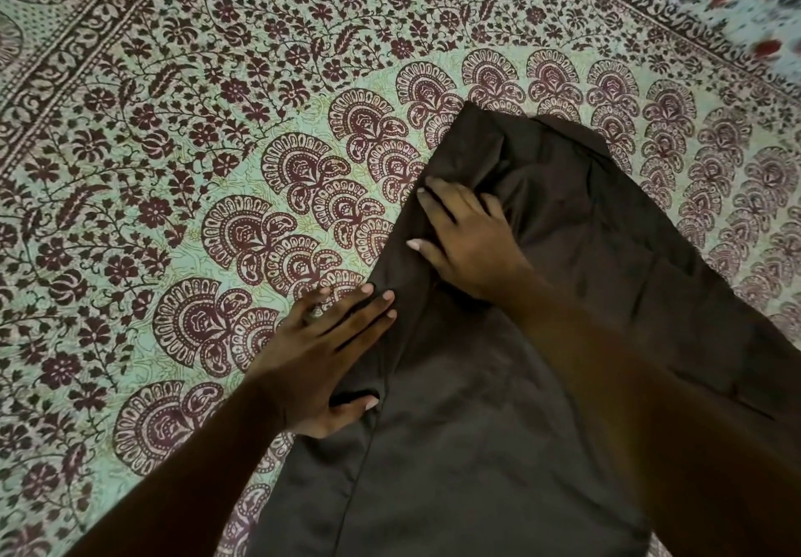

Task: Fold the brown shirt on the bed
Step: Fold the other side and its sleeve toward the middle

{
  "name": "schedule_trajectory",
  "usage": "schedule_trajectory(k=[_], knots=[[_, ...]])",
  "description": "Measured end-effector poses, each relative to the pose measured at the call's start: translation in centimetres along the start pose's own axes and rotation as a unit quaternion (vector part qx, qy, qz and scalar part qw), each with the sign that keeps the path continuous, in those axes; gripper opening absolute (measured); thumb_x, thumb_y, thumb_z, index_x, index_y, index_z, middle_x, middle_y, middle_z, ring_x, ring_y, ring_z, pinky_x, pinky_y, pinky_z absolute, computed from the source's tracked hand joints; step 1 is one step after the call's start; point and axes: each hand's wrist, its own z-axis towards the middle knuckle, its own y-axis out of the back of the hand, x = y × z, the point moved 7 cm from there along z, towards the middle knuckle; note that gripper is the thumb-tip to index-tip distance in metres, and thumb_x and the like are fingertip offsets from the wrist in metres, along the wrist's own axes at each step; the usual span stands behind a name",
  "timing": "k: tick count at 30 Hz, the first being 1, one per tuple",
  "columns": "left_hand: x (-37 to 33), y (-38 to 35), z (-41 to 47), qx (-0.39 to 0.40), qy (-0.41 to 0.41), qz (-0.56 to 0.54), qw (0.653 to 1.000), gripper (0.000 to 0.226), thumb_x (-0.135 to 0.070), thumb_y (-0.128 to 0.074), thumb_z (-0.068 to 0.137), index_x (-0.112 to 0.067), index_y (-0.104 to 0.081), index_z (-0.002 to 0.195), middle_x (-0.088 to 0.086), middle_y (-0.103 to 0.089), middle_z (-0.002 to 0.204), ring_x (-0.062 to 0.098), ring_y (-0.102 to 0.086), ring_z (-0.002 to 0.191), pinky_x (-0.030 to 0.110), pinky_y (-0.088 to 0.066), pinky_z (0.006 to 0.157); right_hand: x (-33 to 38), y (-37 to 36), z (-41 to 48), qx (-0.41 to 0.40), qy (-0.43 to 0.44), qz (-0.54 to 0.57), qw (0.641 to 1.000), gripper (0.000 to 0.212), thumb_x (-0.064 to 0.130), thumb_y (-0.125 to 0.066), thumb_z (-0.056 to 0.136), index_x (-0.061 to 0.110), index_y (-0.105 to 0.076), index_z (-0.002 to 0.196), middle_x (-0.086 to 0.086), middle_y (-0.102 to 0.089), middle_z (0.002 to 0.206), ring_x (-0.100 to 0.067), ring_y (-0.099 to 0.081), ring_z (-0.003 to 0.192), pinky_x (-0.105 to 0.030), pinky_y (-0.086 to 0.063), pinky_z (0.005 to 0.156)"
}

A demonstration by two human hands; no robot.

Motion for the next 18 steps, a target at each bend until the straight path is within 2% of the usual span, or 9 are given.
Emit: schedule_trajectory(k=[2, 4, 7, 9, 12, 15, 18], knots=[[-0.1, -0.1, 0.0, 0.002, 0.0, 0.007, 1.0, 0.103, -0.073, -0.054, 0.081, -0.019, -0.029, 0.165, -0.001, -0.014, 0.175, 0.02, -0.017, 0.161, 0.056, -0.028, 0.12, -2.4, -1.0, 1.0, 0.036, -0.068, -0.009, 0.997, 0.081, 0.072, -0.03, 0.1, 0.021, -0.028, 0.164, -0.001, -0.023, 0.173, -0.023, -0.027, 0.157, -0.056, -0.026, 0.118], [0.0, -0.2, 0.0, 0.003, 0.001, 0.012, 1.0, 0.102, -0.073, -0.053, 0.082, -0.019, -0.028, 0.165, -0.001, -0.014, 0.176, 0.021, -0.017, 0.161, 0.056, -0.027, 0.12, -5.4, -1.0, 3.2, 0.072, -0.141, -0.006, 0.987, 0.087, 0.077, -0.023, 0.099, 0.025, -0.013, 0.167, 0.003, -0.007, 0.176, -0.02, -0.009, 0.162, -0.061, -0.011, 0.123], [-0.1, -0.3, 0.0, 0.01, 0.0, 0.025, 1.0, 0.101, -0.074, -0.05, 0.084, -0.019, -0.026, 0.165, -0.001, -0.012, 0.176, 0.02, -0.016, 0.162, 0.057, -0.026, 0.12, -7.3, 0.0, 5.5, 0.1, -0.201, -0.001, 0.974, 0.086, 0.073, -0.02, 0.102, 0.018, -0.009, 0.167, -0.003, -0.002, 0.176, -0.028, 0.0, 0.162, -0.064, 0.002, 0.125], [-0.1, -0.2, 0.0, 0.011, 0.002, 0.031, 0.999, 0.101, -0.074, -0.049, 0.084, -0.019, -0.026, 0.165, -0.002, -0.012, 0.176, 0.02, -0.016, 0.162, 0.057, -0.025, 0.121, -5.2, 1.1, 5.5, 0.062, -0.189, -0.005, 0.98, 0.08, 0.063, -0.024, 0.107, 0.011, -0.014, 0.166, -0.008, -0.006, 0.175, -0.03, -0.001, 0.162, -0.06, 0.0, 0.127], [-0.2, -0.3, -0.2, 0.008, 0.001, 0.033, 0.999, 0.101, -0.075, -0.048, 0.084, -0.02, -0.025, 0.166, -0.002, -0.012, 0.176, 0.02, -0.015, 0.162, 0.056, -0.025, 0.121, -0.1, 1.0, 1.6, 0.027, -0.151, 0.03, 0.988, 0.074, 0.052, -0.025, 0.106, 0.007, -0.021, 0.165, -0.01, -0.01, 0.175, -0.029, -0.007, 0.162, -0.053, -0.01, 0.128], [-0.2, -0.1, -0.2, -0.002, 0.001, 0.041, 0.999, 0.1, -0.075, -0.046, 0.086, -0.019, -0.023, 0.166, -0.002, -0.012, 0.176, 0.02, -0.015, 0.162, 0.056, -0.024, 0.121, 3.3, -1.0, -3.3, 0.077, -0.106, 0.035, 0.991, 0.082, 0.059, -0.014, 0.1, 0.011, -0.023, 0.165, -0.007, -0.015, 0.174, -0.026, -0.016, 0.161, -0.052, -0.019, 0.127], [-0.9, -0.3, -1.3, -0.007, -0.007, 0.03, 0.999, 0.098, -0.074, -0.045, 0.089, -0.017, -0.022, 0.166, 0.0, -0.012, 0.176, 0.022, -0.01, 0.162, 0.055, -0.022, 0.124, 1.6, -0.9, -4.8, 0.11, -0.146, 0.017, 0.983, 0.081, 0.063, -0.018, 0.102, 0.014, -0.017, 0.166, -0.006, -0.01, 0.175, -0.026, -0.012, 0.161, -0.053, -0.014, 0.127]])
